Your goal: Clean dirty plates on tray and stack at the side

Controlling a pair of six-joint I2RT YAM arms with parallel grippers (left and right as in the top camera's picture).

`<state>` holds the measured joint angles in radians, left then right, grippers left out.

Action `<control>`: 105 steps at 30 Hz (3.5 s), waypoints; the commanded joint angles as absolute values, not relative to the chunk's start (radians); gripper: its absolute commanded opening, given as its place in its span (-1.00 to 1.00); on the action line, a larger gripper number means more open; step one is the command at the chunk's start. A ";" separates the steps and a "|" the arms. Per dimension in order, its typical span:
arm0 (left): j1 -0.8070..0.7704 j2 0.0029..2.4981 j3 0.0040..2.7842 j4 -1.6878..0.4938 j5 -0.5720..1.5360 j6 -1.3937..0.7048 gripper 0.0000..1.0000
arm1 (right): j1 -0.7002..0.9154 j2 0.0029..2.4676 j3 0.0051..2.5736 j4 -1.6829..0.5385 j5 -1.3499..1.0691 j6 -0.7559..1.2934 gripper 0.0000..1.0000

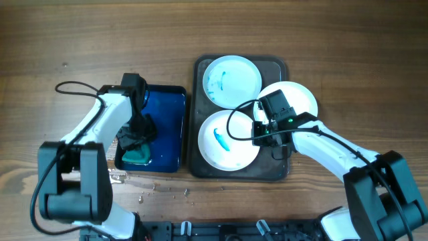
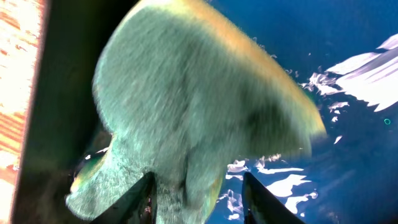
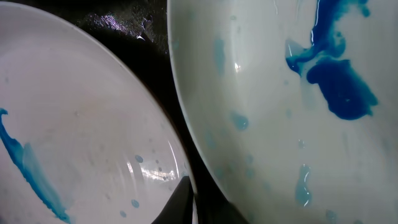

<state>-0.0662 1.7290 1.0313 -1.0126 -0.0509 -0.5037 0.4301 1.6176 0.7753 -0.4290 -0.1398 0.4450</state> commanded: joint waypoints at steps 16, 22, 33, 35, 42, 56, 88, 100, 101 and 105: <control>-0.078 1.674 1.029 -0.970 -0.034 -0.558 -0.92 | 0.421 1.640 0.783 -0.435 -0.081 0.444 -0.80; -0.215 1.681 1.129 -0.998 -0.095 -0.589 -0.92 | 0.421 1.640 0.783 -0.438 -0.080 0.444 -0.78; -0.385 1.668 1.143 -0.829 0.363 -0.715 -0.92 | 0.421 1.640 0.783 -0.439 -0.077 0.444 -0.78; -0.478 1.710 1.143 -0.735 0.363 -0.776 -0.92 | 0.421 1.640 0.783 -0.439 -0.077 0.444 -0.71; -0.621 1.975 1.143 -0.589 0.428 -1.110 -0.92 | 0.421 1.640 0.783 -0.442 -0.078 0.445 -0.69; -0.583 1.988 1.208 -0.715 0.385 -0.920 -0.92 | 0.421 1.640 0.783 -0.455 -0.077 0.445 -0.69; -0.646 1.941 1.197 -0.721 0.401 -0.973 -0.92 | 0.421 1.640 0.783 -0.461 -0.078 0.445 -0.70; -0.455 1.618 1.206 -1.043 0.162 -0.815 -0.92 | 0.421 1.640 0.783 -0.463 -0.078 0.444 -0.77; -0.406 1.555 1.206 -1.074 0.128 -0.784 -0.92 | 0.421 1.640 0.783 -0.469 -0.078 0.444 -0.78; -0.203 1.472 1.155 -1.134 -0.185 -0.712 -0.92 | 0.421 1.640 0.783 -0.483 -0.078 0.445 -0.78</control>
<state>-0.3038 1.4731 1.2072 -1.1599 0.0143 -0.7994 0.4301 1.6180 0.7811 -0.4671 -0.1299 0.4450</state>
